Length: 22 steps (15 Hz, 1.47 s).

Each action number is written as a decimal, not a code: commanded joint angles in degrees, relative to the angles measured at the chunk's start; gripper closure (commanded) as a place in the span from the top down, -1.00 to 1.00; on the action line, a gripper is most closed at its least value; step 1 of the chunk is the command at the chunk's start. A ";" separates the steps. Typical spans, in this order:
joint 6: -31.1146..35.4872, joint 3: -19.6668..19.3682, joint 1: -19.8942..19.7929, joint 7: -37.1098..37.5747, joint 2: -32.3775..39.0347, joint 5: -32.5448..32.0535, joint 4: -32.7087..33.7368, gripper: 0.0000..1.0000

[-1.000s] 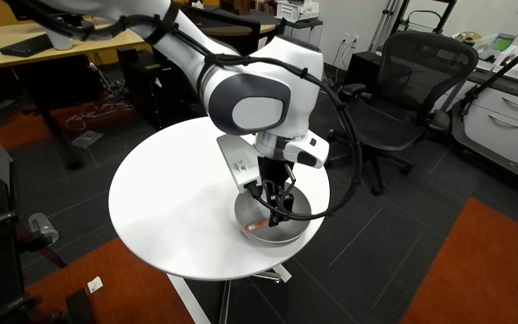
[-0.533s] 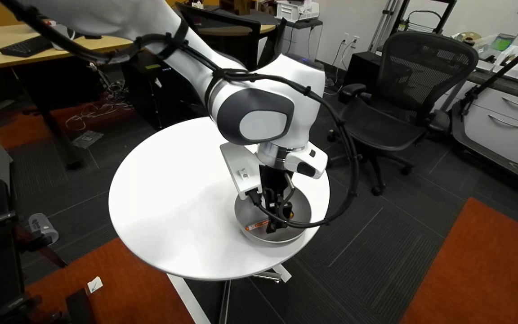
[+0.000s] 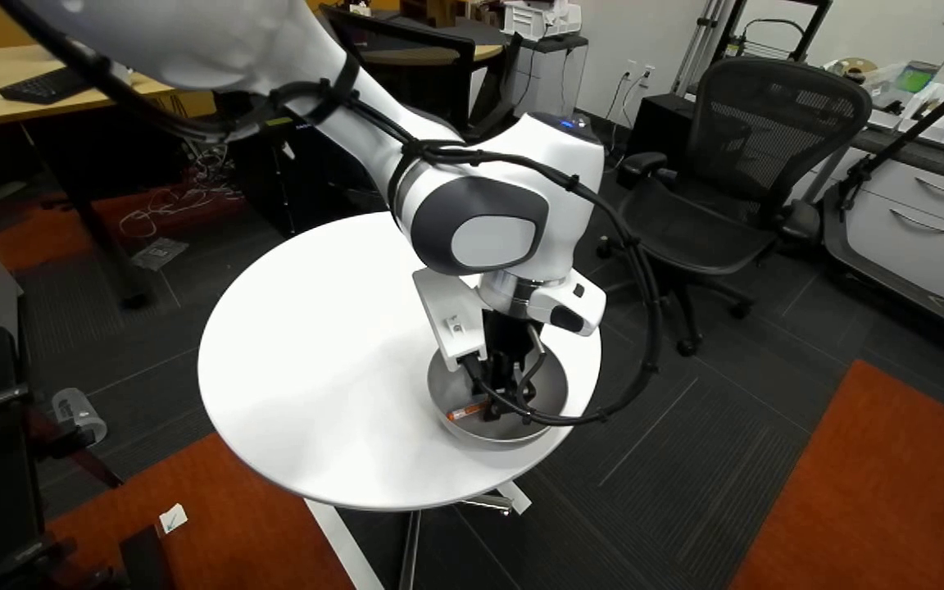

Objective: Remove the orange marker from the grey bowl

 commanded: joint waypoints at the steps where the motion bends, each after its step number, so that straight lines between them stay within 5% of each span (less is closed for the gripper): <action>1: -2.93 0.39 -0.66 1.12 1.46 1.54 3.29 -0.75; 3: -2.84 0.39 -0.66 1.08 1.21 1.91 3.15 -1.00; 14: 7.40 -3.03 4.59 5.83 -18.35 -1.41 -17.61 -0.94; 22: 14.26 -6.10 12.72 14.98 -30.53 -15.00 -28.79 -0.94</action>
